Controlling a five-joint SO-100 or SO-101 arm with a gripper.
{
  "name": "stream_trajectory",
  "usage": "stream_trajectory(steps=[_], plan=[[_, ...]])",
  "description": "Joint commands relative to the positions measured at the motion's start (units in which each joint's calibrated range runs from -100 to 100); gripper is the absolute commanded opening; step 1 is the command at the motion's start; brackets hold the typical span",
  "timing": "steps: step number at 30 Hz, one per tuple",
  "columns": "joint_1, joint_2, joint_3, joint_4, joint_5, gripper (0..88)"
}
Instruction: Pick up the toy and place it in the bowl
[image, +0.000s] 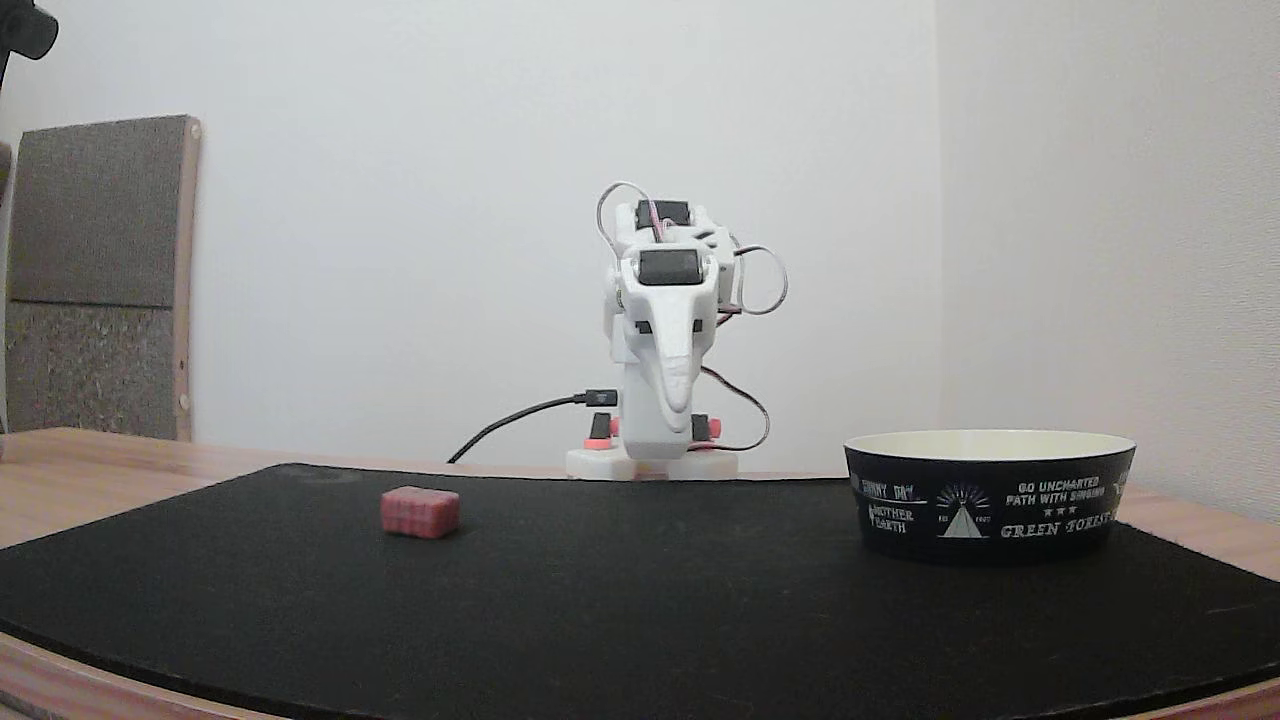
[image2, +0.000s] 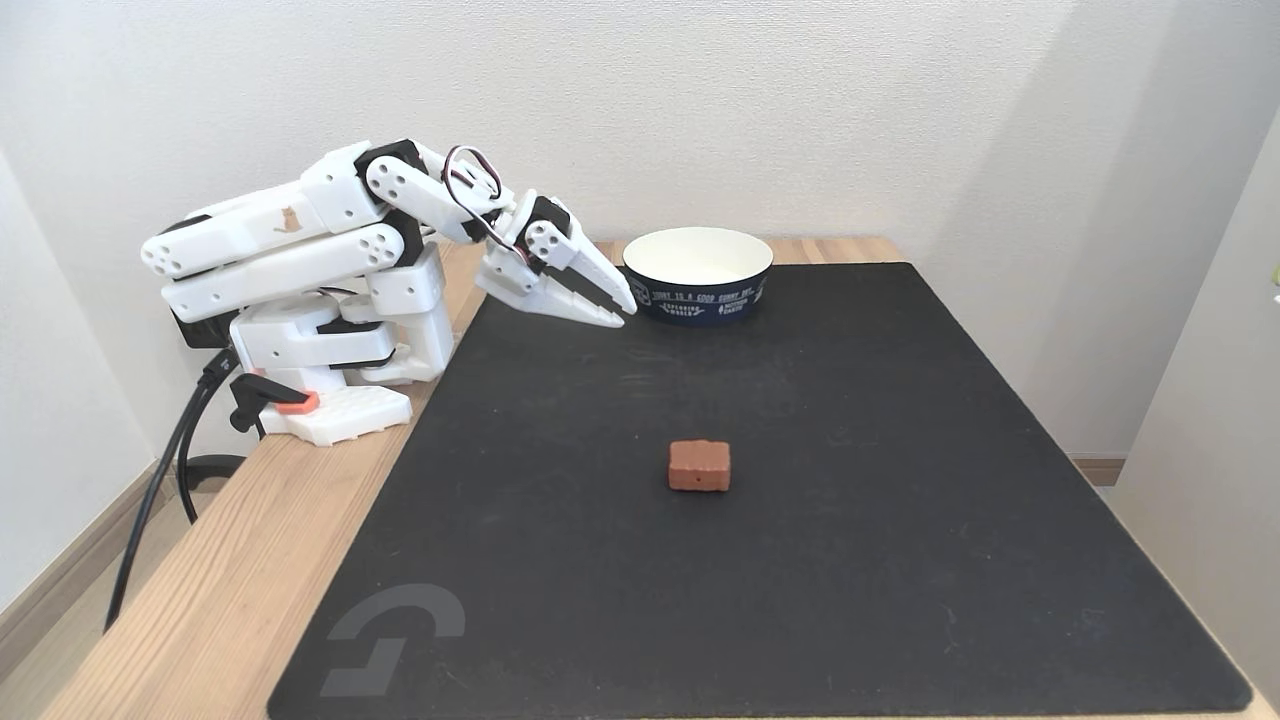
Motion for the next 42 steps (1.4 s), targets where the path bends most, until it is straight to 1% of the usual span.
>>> stream_trajectory(steps=[1, 38, 40, 41, 42], plan=[[-1.5, -0.7, 0.4, 0.4, 0.1, 6.3], [-1.5, -0.7, 0.4, 0.4, 0.1, 6.6], [-1.5, -0.7, 0.4, 0.4, -0.1, 9.1], [-1.5, -0.7, 0.4, 0.4, -0.2, 15.6], [-1.5, -0.7, 0.4, 0.4, -0.3, 20.2]])
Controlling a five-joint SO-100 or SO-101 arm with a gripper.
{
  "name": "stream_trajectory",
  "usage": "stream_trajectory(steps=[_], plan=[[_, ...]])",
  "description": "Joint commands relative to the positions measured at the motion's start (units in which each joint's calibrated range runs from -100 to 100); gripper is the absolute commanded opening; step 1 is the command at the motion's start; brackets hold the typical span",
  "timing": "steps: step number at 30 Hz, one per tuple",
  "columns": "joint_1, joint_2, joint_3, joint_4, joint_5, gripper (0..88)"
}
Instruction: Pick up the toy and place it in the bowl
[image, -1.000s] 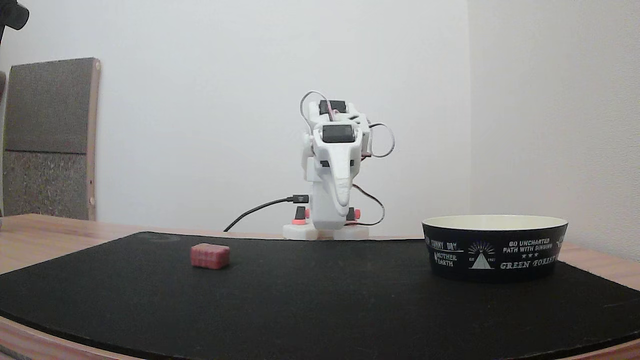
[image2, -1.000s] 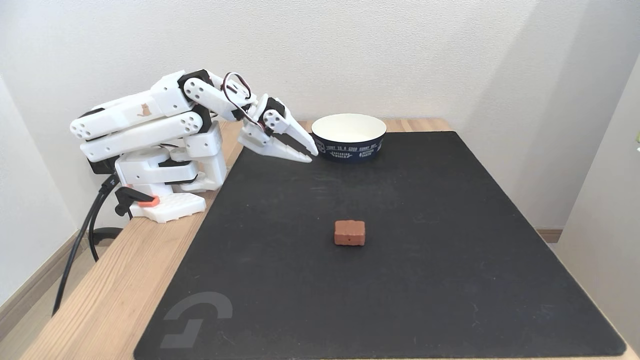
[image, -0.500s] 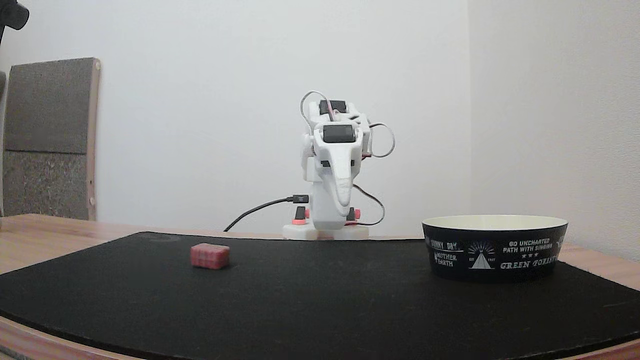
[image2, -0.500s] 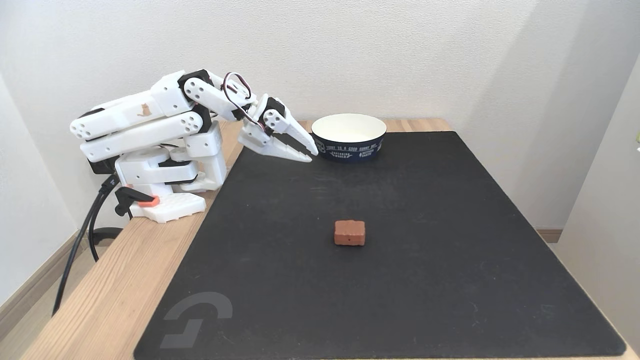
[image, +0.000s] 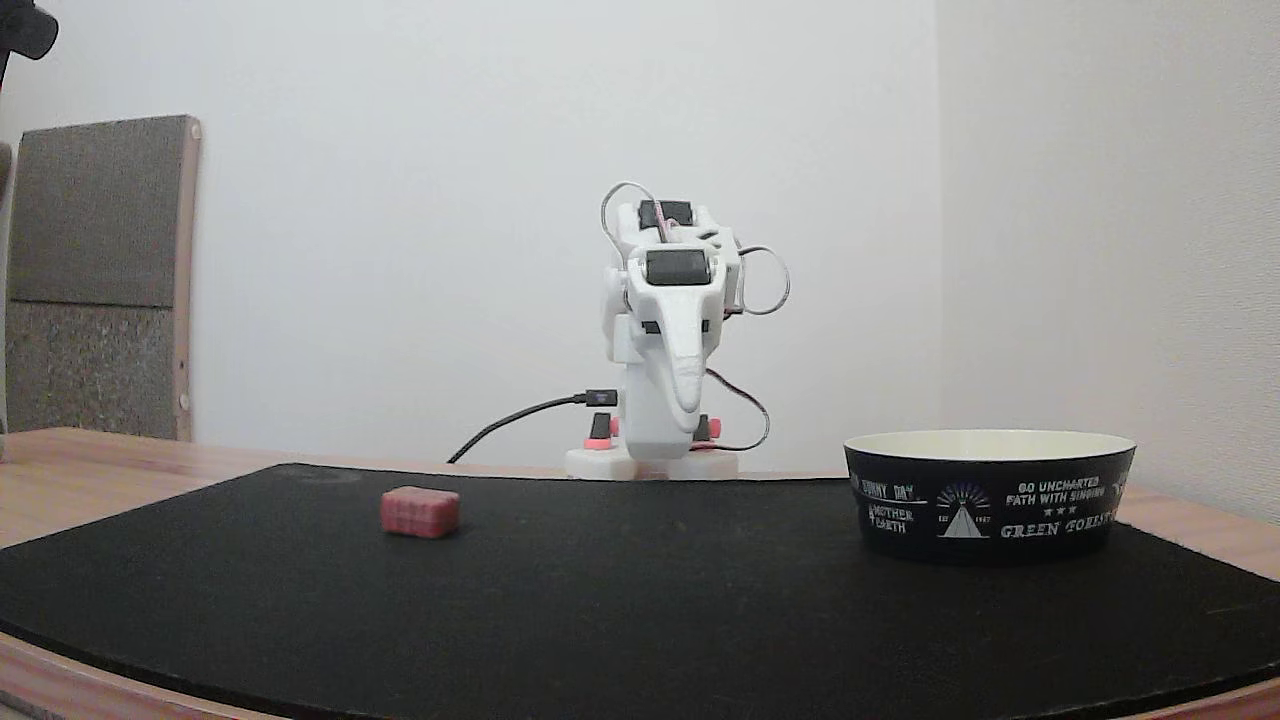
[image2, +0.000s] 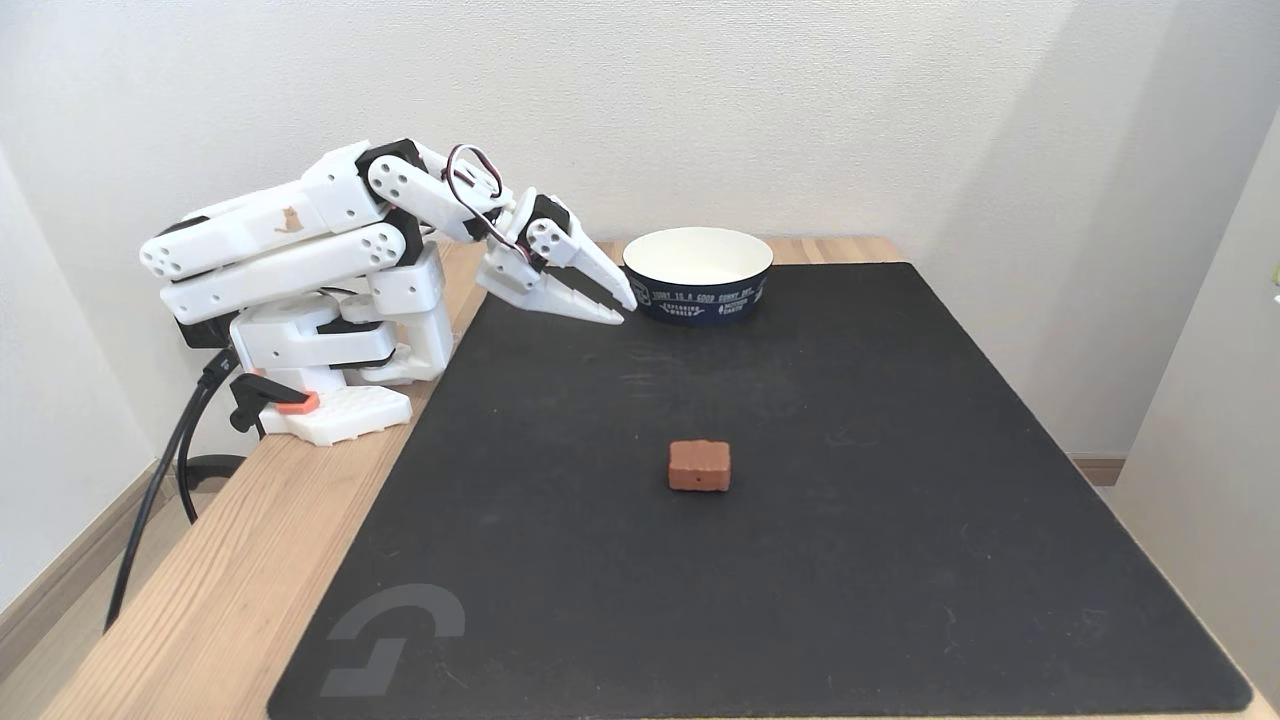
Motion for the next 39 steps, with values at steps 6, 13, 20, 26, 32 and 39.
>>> stream_trajectory(steps=[6, 13, 20, 26, 32, 39], plan=[[0.9, -0.5, 0.4, 0.0, -0.3, 41.0], [5.3, 1.5, -0.9, -0.4, -0.3, 41.4], [8.8, 40.4, -31.3, 0.9, 0.3, 41.4], [25.1, 71.8, -60.4, 12.8, 14.5, 40.9], [38.5, 92.0, -84.1, 15.3, 25.8, 41.2], [36.3, 108.3, -97.5, 14.2, 28.0, 40.9]])
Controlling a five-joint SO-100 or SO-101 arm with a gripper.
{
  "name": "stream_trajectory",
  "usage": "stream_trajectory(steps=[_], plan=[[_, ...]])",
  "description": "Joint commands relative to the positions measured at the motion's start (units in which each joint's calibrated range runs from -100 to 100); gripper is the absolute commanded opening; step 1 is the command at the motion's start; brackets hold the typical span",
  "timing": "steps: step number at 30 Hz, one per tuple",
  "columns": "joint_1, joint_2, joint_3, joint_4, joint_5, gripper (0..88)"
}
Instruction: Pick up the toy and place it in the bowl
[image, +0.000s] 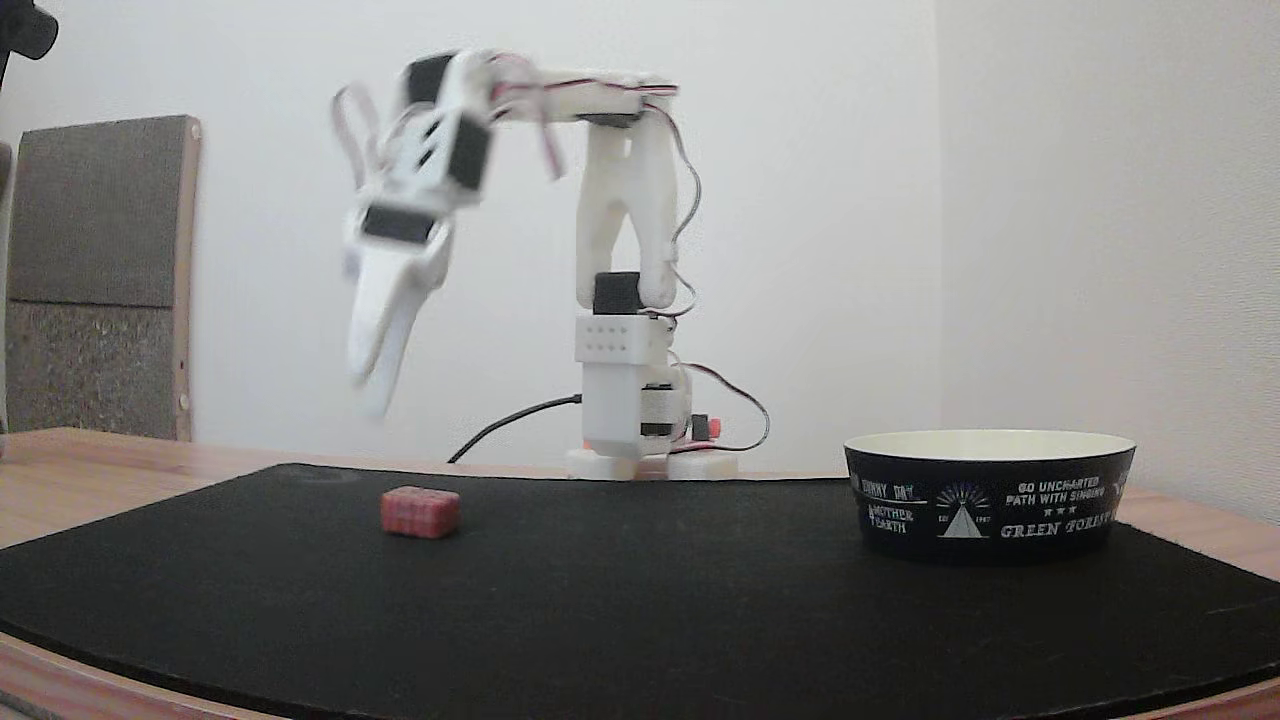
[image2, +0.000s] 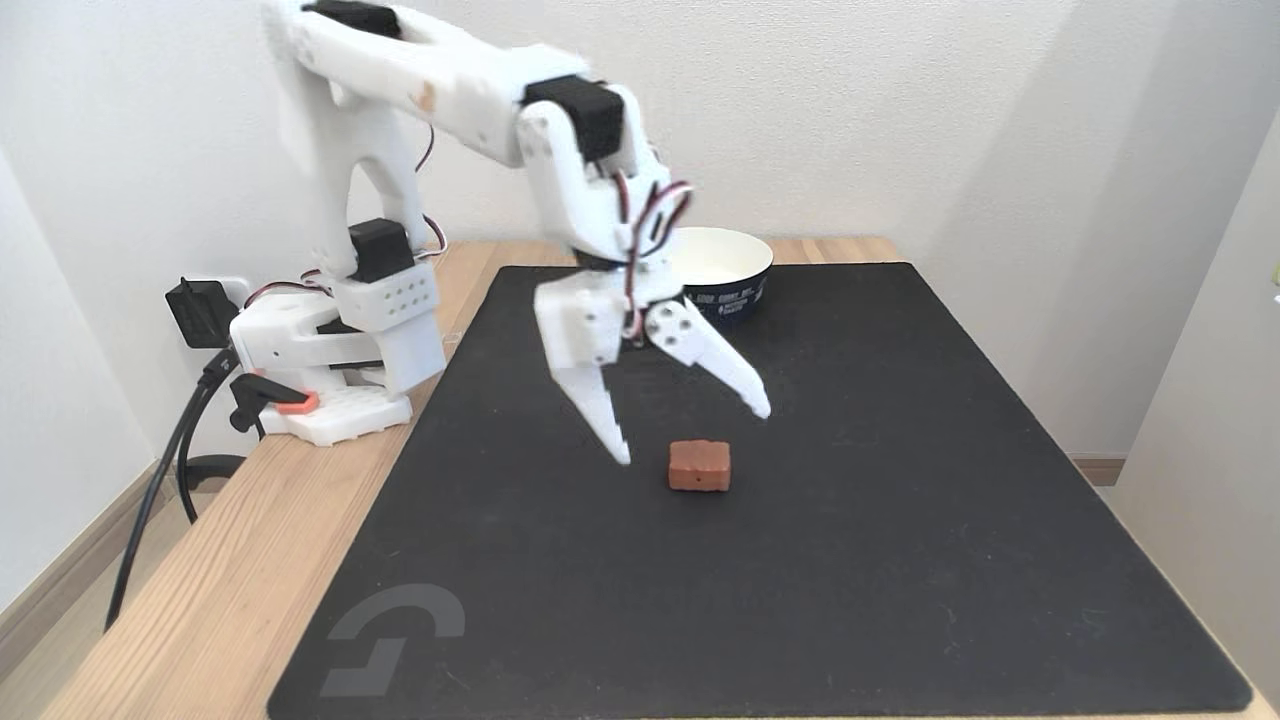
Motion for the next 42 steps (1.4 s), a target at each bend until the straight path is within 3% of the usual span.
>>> stream_trajectory(steps=[1, 8, 28, 30, 31, 33, 35, 42], plan=[[-1.8, 6.6, -8.2, -0.3, 0.0, 40.9], [-6.0, 12.3, -8.8, -0.3, -4.5, 40.9], [-5.6, 16.2, -8.3, -1.4, -8.0, 40.2], [-5.6, 16.2, -8.1, -2.6, -8.8, 34.3], [-5.5, 16.6, -8.1, -3.0, -8.9, 23.8], [-5.5, 16.8, -8.1, -3.1, -9.0, 14.6], [-5.5, 16.8, -8.1, -3.1, -9.0, 8.8], [-5.4, 16.9, -8.1, -4.2, -10.3, 7.9]])
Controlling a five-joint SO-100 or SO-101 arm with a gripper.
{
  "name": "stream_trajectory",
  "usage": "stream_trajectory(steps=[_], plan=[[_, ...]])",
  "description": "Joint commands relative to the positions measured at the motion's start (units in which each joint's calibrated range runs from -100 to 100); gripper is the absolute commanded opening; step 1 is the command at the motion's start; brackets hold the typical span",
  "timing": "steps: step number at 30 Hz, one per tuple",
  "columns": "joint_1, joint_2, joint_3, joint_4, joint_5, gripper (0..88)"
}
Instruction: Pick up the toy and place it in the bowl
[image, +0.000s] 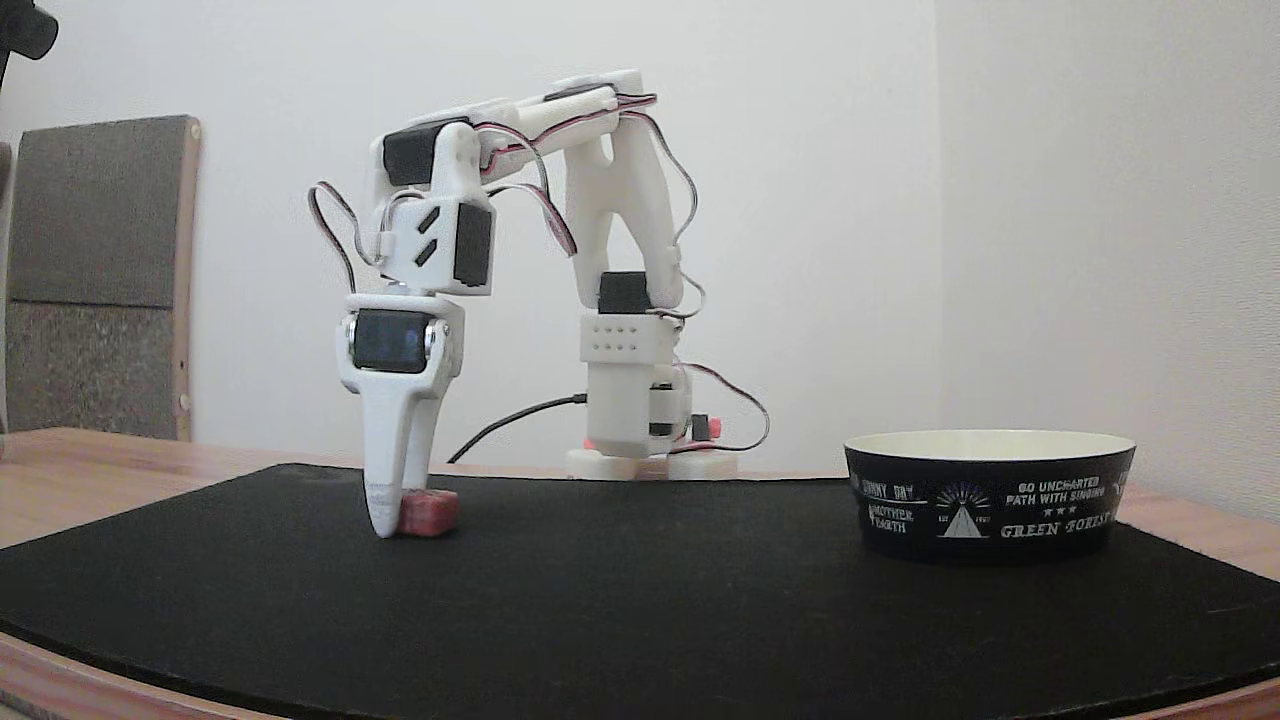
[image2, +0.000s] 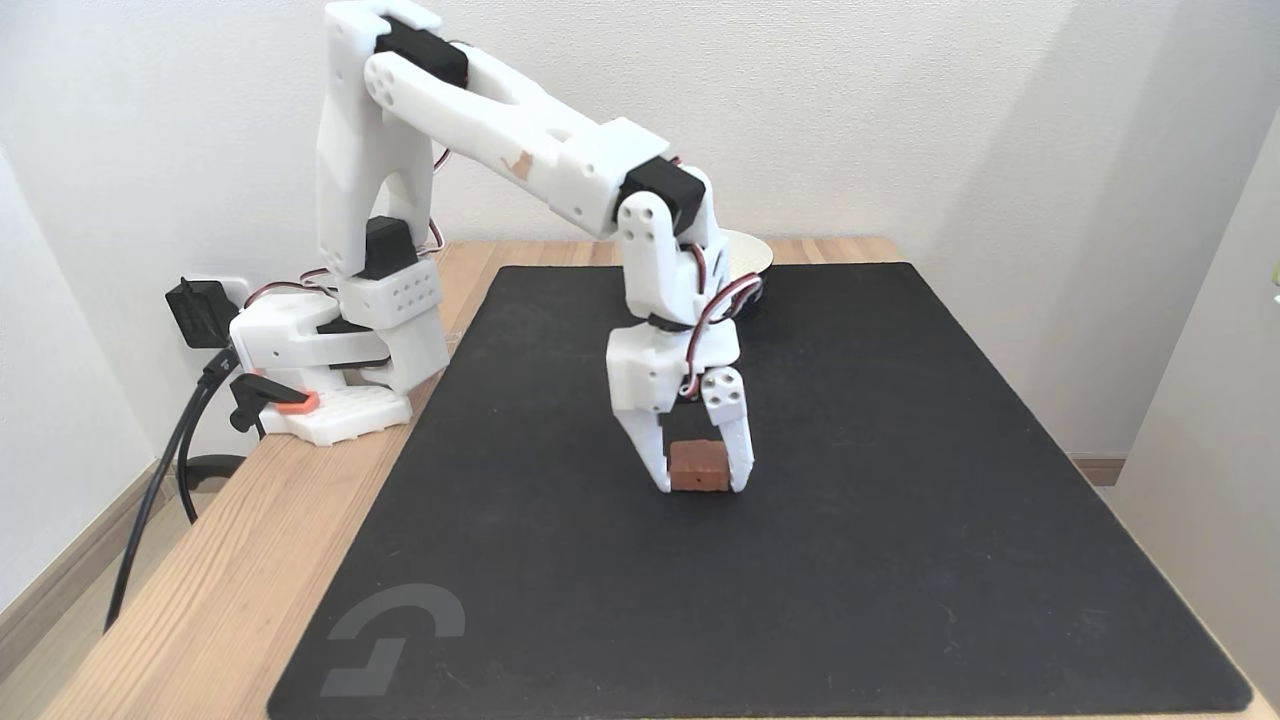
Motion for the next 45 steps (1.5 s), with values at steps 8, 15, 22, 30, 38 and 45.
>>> stream_trajectory(steps=[8, 15, 22, 30, 38, 45], plan=[[-4.5, -7.0, -1.0, -0.7, -1.8, 7.6], [-16.1, -27.3, 7.9, -1.0, -5.0, 7.7], [-40.5, -34.2, 11.2, -6.1, -10.7, 8.1], [-47.0, -23.2, 11.2, -13.9, -14.4, 8.2], [-47.0, -13.4, 11.2, -14.8, -15.8, 30.5], [-46.4, -16.5, 10.6, -16.1, -15.2, 31.9]])
